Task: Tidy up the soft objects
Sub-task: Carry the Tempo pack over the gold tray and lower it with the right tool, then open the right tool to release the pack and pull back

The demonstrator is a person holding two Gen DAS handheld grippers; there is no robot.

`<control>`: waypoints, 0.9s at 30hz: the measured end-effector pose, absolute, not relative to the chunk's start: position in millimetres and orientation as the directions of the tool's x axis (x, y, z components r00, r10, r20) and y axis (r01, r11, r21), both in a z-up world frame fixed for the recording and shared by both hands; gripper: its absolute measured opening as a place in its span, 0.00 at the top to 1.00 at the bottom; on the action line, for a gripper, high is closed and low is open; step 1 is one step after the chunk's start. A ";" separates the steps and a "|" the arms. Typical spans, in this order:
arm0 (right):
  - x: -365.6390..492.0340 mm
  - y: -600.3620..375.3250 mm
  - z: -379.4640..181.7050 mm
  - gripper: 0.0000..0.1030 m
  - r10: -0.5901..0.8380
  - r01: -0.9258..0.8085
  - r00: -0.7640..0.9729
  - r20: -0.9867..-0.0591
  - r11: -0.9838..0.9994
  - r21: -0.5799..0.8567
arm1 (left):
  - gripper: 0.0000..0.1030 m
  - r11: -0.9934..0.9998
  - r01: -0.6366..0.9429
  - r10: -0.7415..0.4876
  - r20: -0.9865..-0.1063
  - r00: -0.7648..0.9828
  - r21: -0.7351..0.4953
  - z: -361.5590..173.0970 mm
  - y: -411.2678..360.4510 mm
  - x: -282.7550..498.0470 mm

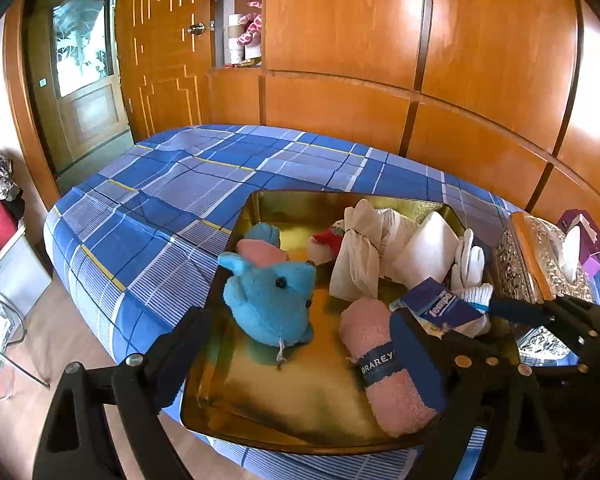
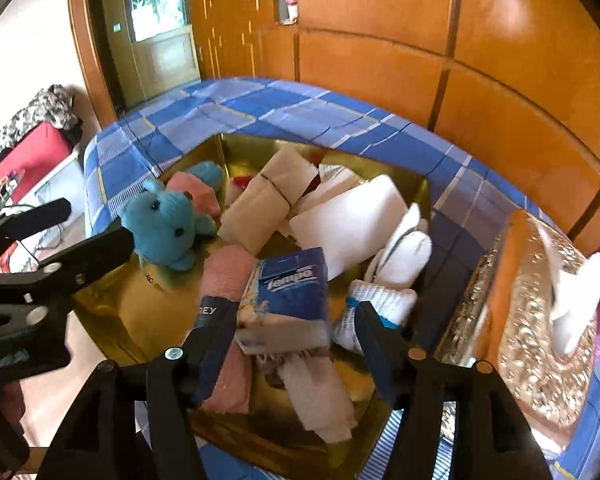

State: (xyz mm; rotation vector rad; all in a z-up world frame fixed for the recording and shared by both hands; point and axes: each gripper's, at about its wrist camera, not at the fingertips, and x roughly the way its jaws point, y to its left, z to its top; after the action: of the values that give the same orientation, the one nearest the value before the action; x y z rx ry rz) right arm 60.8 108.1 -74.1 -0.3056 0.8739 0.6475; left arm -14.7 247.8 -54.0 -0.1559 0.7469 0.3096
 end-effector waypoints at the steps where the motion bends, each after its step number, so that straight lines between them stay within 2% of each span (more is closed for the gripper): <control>1: 58.9 107.2 -73.3 0.40 0.407 -0.641 0.468 -0.785 0.768 0.016 | 0.10 0.943 -0.330 0.221 -0.688 0.692 -0.030 -53.8 247.4 -14.8; 3: 56.6 107.3 -74.7 0.46 0.414 -0.647 0.469 -0.780 0.762 0.015 | 0.10 0.944 -0.329 0.221 -0.685 0.694 -0.028 -53.2 246.3 -14.9; 4: 56.1 108.6 -76.0 0.56 0.411 -0.648 0.475 -0.778 0.761 0.007 | 0.10 0.944 -0.328 0.221 -0.684 0.695 -0.028 -52.6 246.5 -15.1; 5: 56.1 110.2 -78.4 0.61 0.407 -0.651 0.476 -0.779 0.759 -0.001 | 0.10 0.944 -0.328 0.222 -0.682 0.697 -0.029 -51.9 246.4 -15.5; 8: 58.9 113.2 -84.5 0.65 0.400 -0.647 0.473 -0.785 0.762 -0.002 | 0.10 0.944 -0.329 0.224 -0.677 0.701 -0.028 -49.5 245.7 -16.8; 16: 58.2 110.3 -84.1 0.63 0.398 -0.633 0.465 -0.791 0.774 0.017 | 0.07 0.945 -0.326 0.229 -0.671 0.705 -0.020 -46.4 239.0 -17.9; 20: 44.7 96.9 -66.0 0.57 0.414 -0.610 0.538 -0.735 0.792 -0.001 | 0.04 0.944 -0.330 0.243 -0.662 0.710 -0.008 -44.7 233.7 -19.0; 22: 37.3 88.0 -57.9 0.54 0.389 -0.572 0.593 -0.705 0.820 -0.029 | 0.01 0.943 -0.333 0.249 -0.650 0.718 -0.006 -42.4 230.2 -20.9; 27: 24.5 64.6 -47.4 0.51 0.312 -0.467 0.690 -0.653 0.881 -0.072 | 0.00 0.946 -0.323 0.249 -0.622 0.742 -0.007 -35.7 217.0 -26.2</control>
State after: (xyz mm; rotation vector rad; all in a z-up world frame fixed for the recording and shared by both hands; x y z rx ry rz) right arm 24.5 64.6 -47.4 -0.2408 0.6818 0.4404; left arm -26.2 217.0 -35.7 -0.1171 0.6643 0.3143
